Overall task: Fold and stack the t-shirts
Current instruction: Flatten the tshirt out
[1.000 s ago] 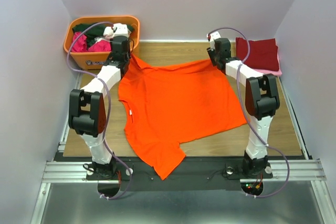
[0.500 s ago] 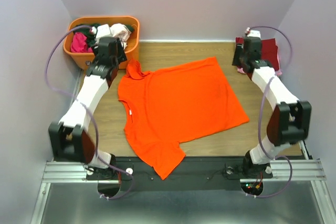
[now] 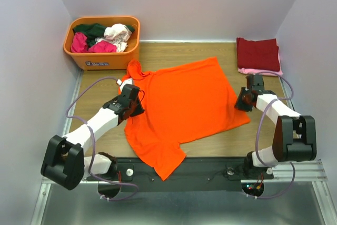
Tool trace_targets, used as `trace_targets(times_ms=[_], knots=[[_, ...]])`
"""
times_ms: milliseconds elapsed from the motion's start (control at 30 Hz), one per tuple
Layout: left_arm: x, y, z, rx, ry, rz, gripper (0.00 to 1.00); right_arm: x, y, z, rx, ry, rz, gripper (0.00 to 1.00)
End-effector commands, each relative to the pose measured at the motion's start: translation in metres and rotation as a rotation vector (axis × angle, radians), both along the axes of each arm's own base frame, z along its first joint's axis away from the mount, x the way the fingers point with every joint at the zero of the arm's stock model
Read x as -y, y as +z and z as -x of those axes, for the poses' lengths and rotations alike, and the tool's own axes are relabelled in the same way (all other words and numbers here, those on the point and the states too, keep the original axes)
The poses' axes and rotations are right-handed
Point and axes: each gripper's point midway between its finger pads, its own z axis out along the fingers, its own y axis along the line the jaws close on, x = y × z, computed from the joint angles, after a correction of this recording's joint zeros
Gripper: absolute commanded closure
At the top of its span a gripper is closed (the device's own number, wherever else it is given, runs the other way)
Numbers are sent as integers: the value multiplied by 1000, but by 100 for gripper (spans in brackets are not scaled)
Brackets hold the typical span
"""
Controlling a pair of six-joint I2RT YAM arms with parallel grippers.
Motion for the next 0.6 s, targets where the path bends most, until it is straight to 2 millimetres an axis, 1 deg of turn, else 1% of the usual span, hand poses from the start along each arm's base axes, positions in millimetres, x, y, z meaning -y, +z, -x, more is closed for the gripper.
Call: trace_targets(times_ms=[0, 33, 67, 133, 167, 200, 233, 267, 300, 367, 467, 500, 533, 567], knots=[[1, -5, -4, 9, 67, 46, 73, 17, -5, 16, -2, -157, -110, 70], [-1, -12, -1, -12, 73, 36, 74, 20, -10, 22, -17, -181, -135, 70], [-2, -24, 3, -50, 70, 22, 75, 20, -20, 34, -50, -201, -163, 70], [-3, -36, 7, -82, 71, 11, 75, 19, -27, 46, -75, -260, -241, 69], [-7, -47, 11, -109, 81, -12, 75, 19, -27, 50, -68, -276, -264, 69], [-9, -52, 11, -118, 87, -18, 75, 17, -34, 62, -91, -321, -302, 69], [-12, -57, 12, -130, 91, -26, 75, 18, -35, 66, -92, -350, -316, 69], [-15, -64, 13, -150, 98, -35, 76, 19, -31, 68, -68, -373, -327, 69], [-18, -69, 14, -160, 97, -46, 76, 22, -36, 78, -81, -428, -350, 69], [-28, -80, 17, -201, 114, -80, 76, 24, -33, 82, -51, -470, -374, 69], [-35, -88, 21, -234, 106, -109, 76, 21, -39, 101, -70, -573, -441, 69], [-38, -91, 23, -240, 110, -114, 76, 23, -29, 97, -23, -608, -455, 69], [-41, -92, 25, -244, 112, -118, 76, 28, -24, 98, -14, -657, -438, 69], [-43, -90, 26, -238, 114, -114, 76, 32, -11, 92, 31, -673, -438, 69]])
